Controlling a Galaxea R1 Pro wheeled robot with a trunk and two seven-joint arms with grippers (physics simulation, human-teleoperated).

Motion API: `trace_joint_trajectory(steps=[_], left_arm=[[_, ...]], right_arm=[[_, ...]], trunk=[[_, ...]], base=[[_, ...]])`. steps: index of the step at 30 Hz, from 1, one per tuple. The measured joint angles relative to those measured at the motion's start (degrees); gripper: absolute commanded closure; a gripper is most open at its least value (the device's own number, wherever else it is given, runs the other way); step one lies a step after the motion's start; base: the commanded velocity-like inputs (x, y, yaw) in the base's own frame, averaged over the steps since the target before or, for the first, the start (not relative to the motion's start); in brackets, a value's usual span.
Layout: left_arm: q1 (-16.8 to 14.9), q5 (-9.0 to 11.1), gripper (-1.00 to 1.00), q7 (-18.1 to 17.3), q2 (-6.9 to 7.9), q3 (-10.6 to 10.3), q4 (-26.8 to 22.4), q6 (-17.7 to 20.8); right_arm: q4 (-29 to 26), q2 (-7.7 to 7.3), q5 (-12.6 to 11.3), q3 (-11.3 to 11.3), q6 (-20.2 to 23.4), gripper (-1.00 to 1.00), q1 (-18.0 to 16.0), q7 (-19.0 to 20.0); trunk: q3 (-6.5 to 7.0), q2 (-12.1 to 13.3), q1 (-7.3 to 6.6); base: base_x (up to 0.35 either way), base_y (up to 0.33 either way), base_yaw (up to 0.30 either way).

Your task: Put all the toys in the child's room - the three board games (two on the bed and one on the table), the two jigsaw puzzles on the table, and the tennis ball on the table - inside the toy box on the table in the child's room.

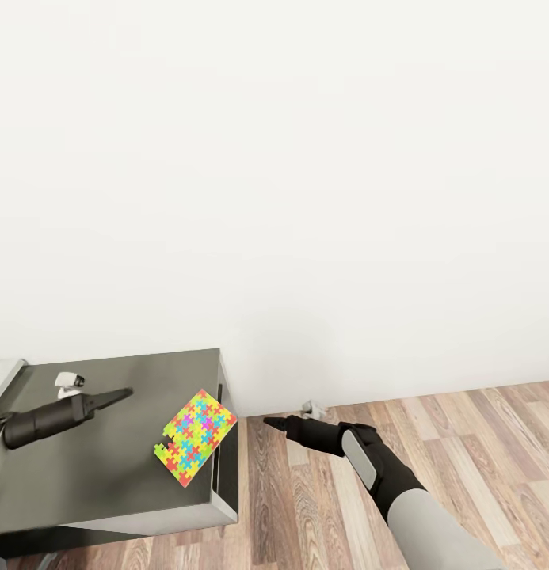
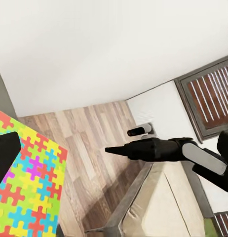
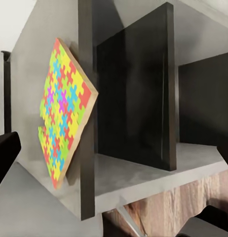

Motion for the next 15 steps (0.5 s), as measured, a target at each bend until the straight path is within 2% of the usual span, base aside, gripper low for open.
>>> trace_joint_trajectory(steps=[4, 12, 15], left_arm=[[1.2, 2.3, -1.0, 0.0, -0.01, -0.1, -2.1, 1.7], [1.8, 3.3, -1.0, 0.0, -0.03, -0.1, -3.3, 2.7], [1.9, 3.4, -1.0, 0.0, -0.03, -0.1, -3.4, 3.3]], right_arm=[[0.0, 0.07, 0.0, 0.1, 0.2, -1.0, 0.0, 0.1], [0.1, 0.47, -0.1, 0.2, 0.7, -1.0, -0.2, 0.0], [0.3, 0.66, -0.3, 0.0, 2.3, -1.0, -0.4, 0.1]], trunk=[[0.0, 0.0, 0.0], [0.0, 0.0, 0.0], [-0.53, -1.2, 0.66]], base=[[0.0, 0.0, 0.0], [0.0, 0.0, 0.0], [0.0, 0.0, 0.0]])
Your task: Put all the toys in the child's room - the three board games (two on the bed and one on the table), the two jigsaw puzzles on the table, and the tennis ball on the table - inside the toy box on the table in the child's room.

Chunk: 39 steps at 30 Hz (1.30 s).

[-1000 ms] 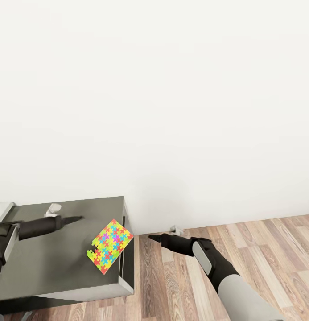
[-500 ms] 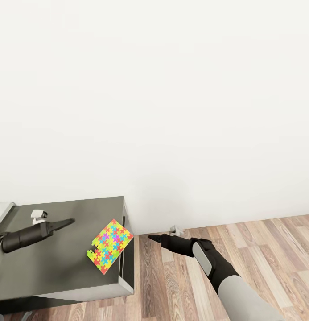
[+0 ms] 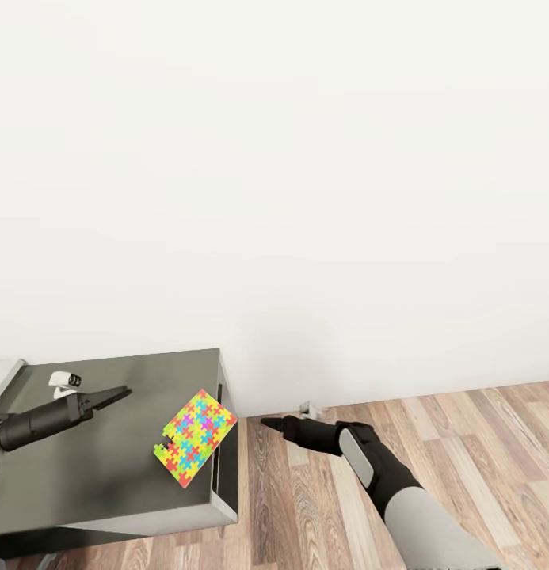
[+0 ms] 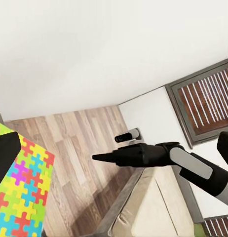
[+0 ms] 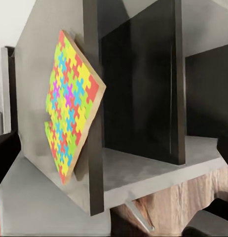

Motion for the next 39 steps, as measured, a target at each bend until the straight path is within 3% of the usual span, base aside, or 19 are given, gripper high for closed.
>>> trace_joint_trajectory(steps=[4, 8, 12, 15, 19, 22, 26, 39], left_arm=[[0.0, 0.1, -1.0, 0.0, 0.0, 0.0, -0.1, 1.2], [0.6, 0.1, -1.0, 0.0, 0.02, 0.0, -1.9, 4.2], [2.1, 0.7, -1.0, 0.0, -0.07, -0.1, -6.2, 7.5], [5.0, 4.4, -1.0, 0.0, -0.32, -0.3, -12.5, 11.4], [7.5, 8.6, -1.0, 0.0, -0.34, -1.0, -16.9, 13.8], [8.1, 9.6, -1.0, 0.0, -0.34, -1.3, -17.8, 14.3], [8.5, 10.1, -1.0, 0.0, -0.28, -1.3, -18.3, 14.5], [8.8, 10.3, -1.0, 0.0, -0.2, -1.3, -18.6, 14.4]], right_arm=[[0.0, 0.18, -0.7, -0.1, 3.7, -1.0, -0.4, 0.5], [0.1, 0.12, -4.1, -0.1, 8.7, -1.0, -1.3, 2.6], [0.2, -0.05, -7.5, -0.1, 10.0, -1.0, -1.5, 3.9], [0.3, -0.22, -9.1, -0.2, 10.4, -1.0, -1.5, 4.0], [0.3, -0.22, -9.7, -0.3, 10.4, -1.0, -1.5, 4.0], [0.3, -0.09, -9.8, -0.3, 10.3, -1.0, -1.5, 3.9], [0.3, -0.19, -9.8, -0.2, 10.2, -1.0, -1.5, 3.8], [0.3, -0.56, -9.6, -0.2, 10.4, -1.0, -1.5, 3.8]], trunk=[[-0.72, -1.6, 0.88], [-1.44, -3.2, 1.76], [-2.17, -4.8, 2.64], [-2.71, -6.0, 3.3], [-3.43, -7.6, 4.18], [-3.97, -8.9, 4.84], [-4.16, -9.3, 5.07], [-6.49, -14.5, 7.92]], base=[[0.0, 0.0, 0.0], [0.0, 0.0, 0.0], [0.0, 0.0, 0.0], [0.0, 0.0, 0.0], [0.0, 0.0, 0.0], [0.0, 0.0, 0.0], [0.0, 0.0, 0.0], [0.0, 0.0, 0.0]])
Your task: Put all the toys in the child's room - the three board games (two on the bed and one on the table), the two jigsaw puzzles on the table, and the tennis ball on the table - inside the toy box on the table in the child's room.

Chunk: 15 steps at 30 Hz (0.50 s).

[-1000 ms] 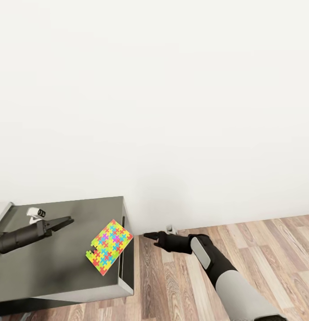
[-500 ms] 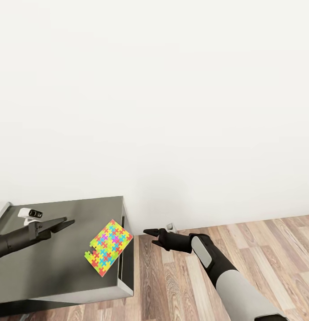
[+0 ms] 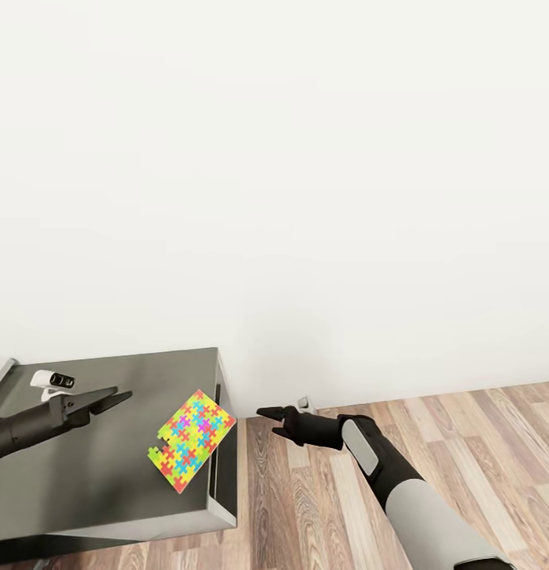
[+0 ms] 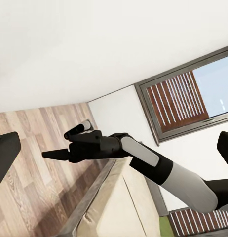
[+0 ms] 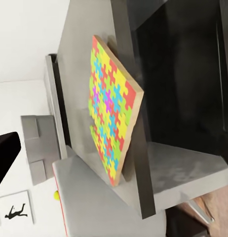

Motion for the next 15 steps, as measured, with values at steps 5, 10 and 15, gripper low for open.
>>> trace_joint_trajectory(steps=[5, 10, 15], left_arm=[[0.0, 0.1, -1.0, 0.0, -0.05, -0.1, -0.4, 0.0], [0.0, 0.1, -1.0, 0.0, -0.07, -0.1, -0.7, 0.0], [0.6, 0.3, -1.0, 0.0, -0.25, -0.1, -2.7, 0.1]], right_arm=[[0.0, 0.21, 0.3, 0.1, -0.2, -1.0, 0.0, -0.2], [0.0, 0.42, 0.4, 0.1, -0.2, -1.0, 0.0, -0.3], [0.0, 0.7, 0.5, 0.4, -0.2, -1.0, 0.0, -0.3]], trunk=[[-0.9, -2.0, 1.1], [-1.8, -4.0, 2.2], [-2.7, -6.0, 3.3]], base=[[0.0, 0.0, 0.0], [0.0, 0.0, 0.0], [0.0, 0.0, 0.0]])
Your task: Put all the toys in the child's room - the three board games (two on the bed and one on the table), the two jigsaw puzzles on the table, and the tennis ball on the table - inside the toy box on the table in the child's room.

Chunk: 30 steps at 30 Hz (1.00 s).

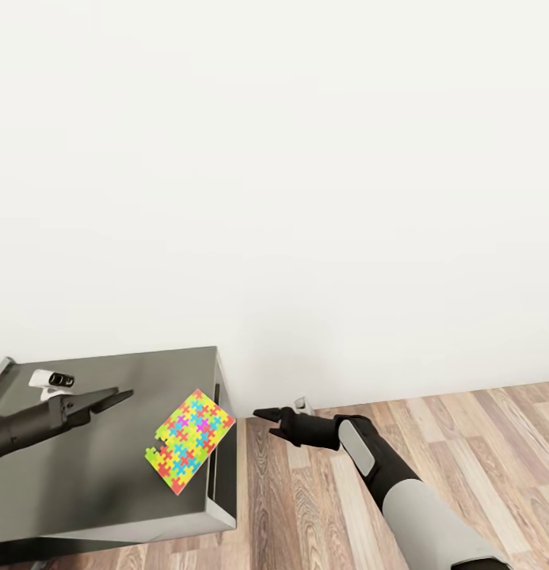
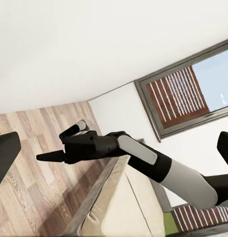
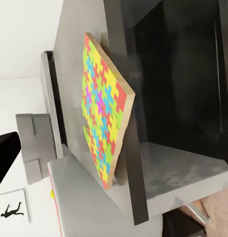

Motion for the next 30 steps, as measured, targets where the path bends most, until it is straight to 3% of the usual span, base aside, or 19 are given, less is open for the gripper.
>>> trace_joint_trajectory(steps=[4, 7, 14, 20, 30], left_arm=[[1.7, 0.2, -1.0, 0.0, -0.1, -0.3, -3.7, 0.3], [3.3, 1.9, -1.0, 0.0, 0.01, -0.5, -6.6, 0.6], [4.8, 5.2, -1.0, 0.0, 0.02, -0.7, -8.5, 0.8], [5.1, 5.7, -1.0, 0.0, -0.03, -0.8, -8.9, 0.7], [5.2, 5.8, -1.0, 0.0, 0.03, -0.7, -9.1, 0.5]], right_arm=[[0.1, 0.12, 0.1, 0.1, 0.0, -1.0, 0.0, 0.0], [0.2, 0.17, 0.2, 0.2, 0.1, -1.0, 0.0, 0.0], [0.2, 1.27, 0.3, 0.4, 0.4, -1.0, 0.0, 0.1], [0.2, 1.6, 0.3, 0.4, 0.4, -1.0, -0.1, 0.1], [0.0, 1.69, 0.4, 0.4, 0.5, -1.0, -0.1, 0.1]], trunk=[[-0.72, -1.6, 0.88], [-1.26, -2.8, 1.54], [-2.52, -5.6, 3.08], [-3.6, -8.0, 4.4], [-3.6, -8.0, 4.4]], base=[[0.0, 0.0, 0.0], [0.0, 0.0, 0.0], [0.0, 0.0, 0.0], [0.0, 0.0, 0.0], [0.0, 0.0, 0.0]])
